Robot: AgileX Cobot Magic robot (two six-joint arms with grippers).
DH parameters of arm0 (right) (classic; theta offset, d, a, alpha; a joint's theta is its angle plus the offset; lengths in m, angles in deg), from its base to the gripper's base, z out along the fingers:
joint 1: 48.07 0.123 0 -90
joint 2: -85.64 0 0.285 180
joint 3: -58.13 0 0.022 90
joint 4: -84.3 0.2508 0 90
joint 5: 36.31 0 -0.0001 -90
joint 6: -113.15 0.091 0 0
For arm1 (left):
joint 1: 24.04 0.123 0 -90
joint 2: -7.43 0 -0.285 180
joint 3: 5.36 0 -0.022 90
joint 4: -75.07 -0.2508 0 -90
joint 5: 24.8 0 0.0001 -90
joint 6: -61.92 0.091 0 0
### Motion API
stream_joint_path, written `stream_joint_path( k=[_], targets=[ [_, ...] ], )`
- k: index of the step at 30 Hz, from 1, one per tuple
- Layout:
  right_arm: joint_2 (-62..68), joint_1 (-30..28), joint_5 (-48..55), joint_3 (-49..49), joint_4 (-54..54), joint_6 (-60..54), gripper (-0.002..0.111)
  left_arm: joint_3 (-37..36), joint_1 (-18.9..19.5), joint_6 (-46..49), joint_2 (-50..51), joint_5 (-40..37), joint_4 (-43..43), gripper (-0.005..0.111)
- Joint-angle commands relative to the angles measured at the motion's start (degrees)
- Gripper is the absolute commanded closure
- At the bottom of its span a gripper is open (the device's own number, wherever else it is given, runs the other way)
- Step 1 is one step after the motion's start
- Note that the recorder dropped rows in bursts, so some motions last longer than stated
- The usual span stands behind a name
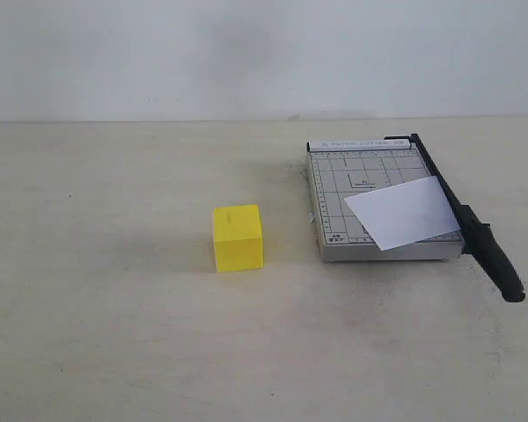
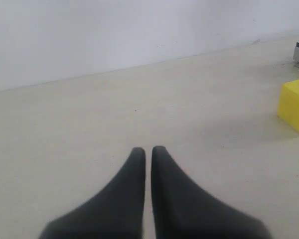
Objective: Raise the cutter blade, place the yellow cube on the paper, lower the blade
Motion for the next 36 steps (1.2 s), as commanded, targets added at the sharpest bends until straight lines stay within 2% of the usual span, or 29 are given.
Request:
stream_joint_path(
  k=[1, 12, 19, 22, 23, 25, 27, 29, 31, 36],
  targets=[
    [-0.25, -0.04, -0.45, -0.28, -0.39, -0.33, 0.108, 0.09, 0.16, -0.26, -0.17, 0.65, 0.22, 0.102],
    [-0.25, -0.04, -0.64, -0.28, -0.39, -0.23, 0.108, 0.09, 0.16, -0.26, -0.17, 0.65, 0.22, 0.102],
    [-0.25, -0.04, -3.89, -0.28, -0.27, 3.93, 0.108, 0.09, 0.16, -0.26, -0.17, 0.65, 0.22, 0.102],
    [-0.25, -0.04, -2.13, -0.28, -0.27, 3.93, 0.108, 0.09, 0.16, -0.26, -0.17, 0.65, 0.22, 0.102],
    [-0.25, -0.04, 1.22, -0.28, -0.35, 3.93, 0.107, 0.09, 0.16, -0.26, -0.17, 0.65, 0.22, 0.102],
    [-0.25, -0.04, 10.86, 2.01, -0.49, 1.87, 0.099, 0.09, 0.16, -0.26, -0.17, 0.65, 0.22, 0.102],
    [0.43, -0.04, 17.14, 5.21, -0.49, -1.25, 0.083, 0.09, 0.16, -0.26, -0.17, 0.65, 0.22, 0.102],
    [3.94, -0.04, 18.13, 8.34, -0.38, -2.95, 0.056, 0.09, 0.16, -0.26, -0.17, 0.65, 0.22, 0.102],
    [9.16, -0.04, 19.45, 11.68, -0.64, -4.24, 0.039, 0.09, 0.16, -0.26, -0.17, 0.65, 0.22, 0.102],
    [27.72, -0.04, 31.15, 22.87, -0.91, -11.57, 0.042, 0.09, 0.16, -0.26, -0.17, 0.65, 0.22, 0.102]
  ],
)
